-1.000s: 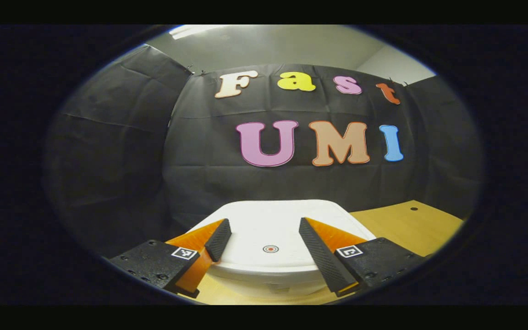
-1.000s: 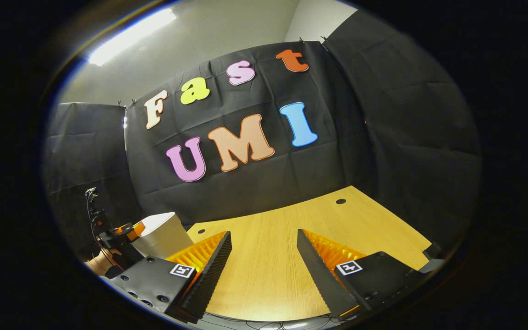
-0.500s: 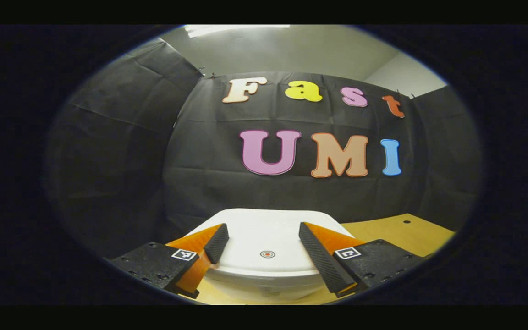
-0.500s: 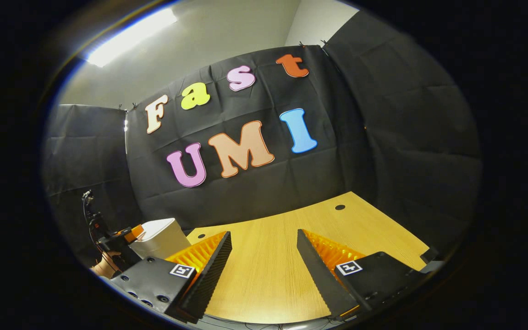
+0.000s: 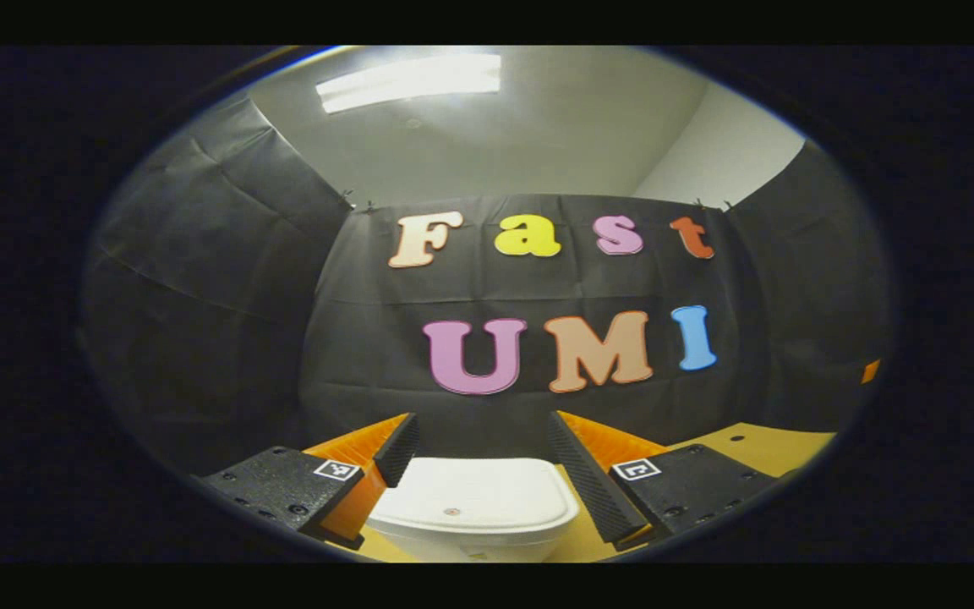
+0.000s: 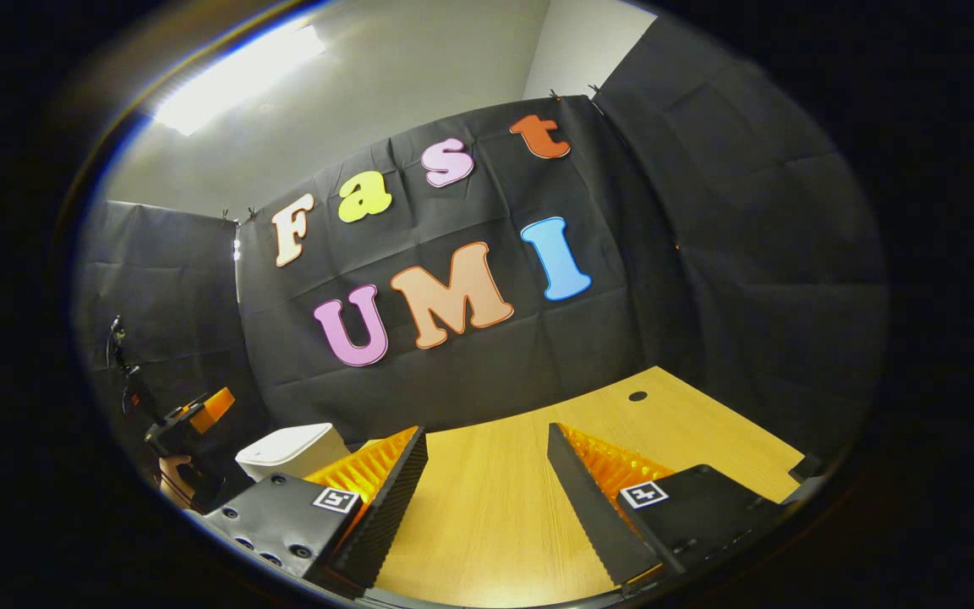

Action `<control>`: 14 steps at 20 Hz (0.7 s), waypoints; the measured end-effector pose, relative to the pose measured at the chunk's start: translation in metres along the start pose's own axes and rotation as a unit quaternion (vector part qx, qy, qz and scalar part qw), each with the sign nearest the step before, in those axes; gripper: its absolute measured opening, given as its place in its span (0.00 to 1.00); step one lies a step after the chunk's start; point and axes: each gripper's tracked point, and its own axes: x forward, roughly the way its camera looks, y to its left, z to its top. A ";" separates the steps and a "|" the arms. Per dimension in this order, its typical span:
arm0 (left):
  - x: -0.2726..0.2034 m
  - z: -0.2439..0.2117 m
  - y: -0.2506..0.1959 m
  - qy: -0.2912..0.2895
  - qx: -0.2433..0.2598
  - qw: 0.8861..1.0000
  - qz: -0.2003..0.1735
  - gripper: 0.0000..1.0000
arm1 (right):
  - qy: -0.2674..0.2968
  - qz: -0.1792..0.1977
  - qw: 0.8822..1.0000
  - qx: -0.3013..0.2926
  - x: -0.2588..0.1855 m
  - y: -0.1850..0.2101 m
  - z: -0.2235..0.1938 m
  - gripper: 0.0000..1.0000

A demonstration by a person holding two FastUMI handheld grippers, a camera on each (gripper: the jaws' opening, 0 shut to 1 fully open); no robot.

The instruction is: Press the lid of the desktop garbage bin to open it, pick up the crumpled paper on the desktop and throw it into the bin, then pick up the pop can on the desktop and drop it into the bin, and finally close the garbage bin lid.

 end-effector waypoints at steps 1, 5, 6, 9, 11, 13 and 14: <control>-0.006 0.001 -0.021 0.001 -0.021 1.000 -0.019 0.92 | 0.001 -0.004 1.000 0.003 -0.001 -0.001 -0.002 0.96; -0.024 -0.021 -0.102 0.034 -0.097 0.991 -0.090 0.92 | -0.014 -0.008 1.000 0.016 -0.018 -0.006 -0.002 0.95; -0.025 -0.027 -0.119 0.043 -0.105 0.988 -0.104 0.92 | -0.017 -0.013 1.000 0.016 -0.021 -0.012 -0.003 0.95; -0.030 -0.046 -0.151 0.080 -0.106 0.984 -0.122 0.93 | -0.005 -0.013 1.000 0.021 -0.027 -0.025 -0.007 0.95; -0.027 -0.045 -0.160 0.080 -0.107 0.984 -0.119 0.92 | -0.006 -0.015 1.000 0.021 -0.028 -0.039 0.002 0.96; -0.025 -0.050 -0.169 0.087 -0.110 0.983 -0.116 0.92 | -0.003 -0.011 1.000 0.021 -0.028 -0.047 0.007 0.96; -0.024 -0.049 -0.171 0.084 -0.115 0.984 -0.110 0.91 | -0.004 -0.011 1.000 0.018 -0.028 -0.052 0.011 0.96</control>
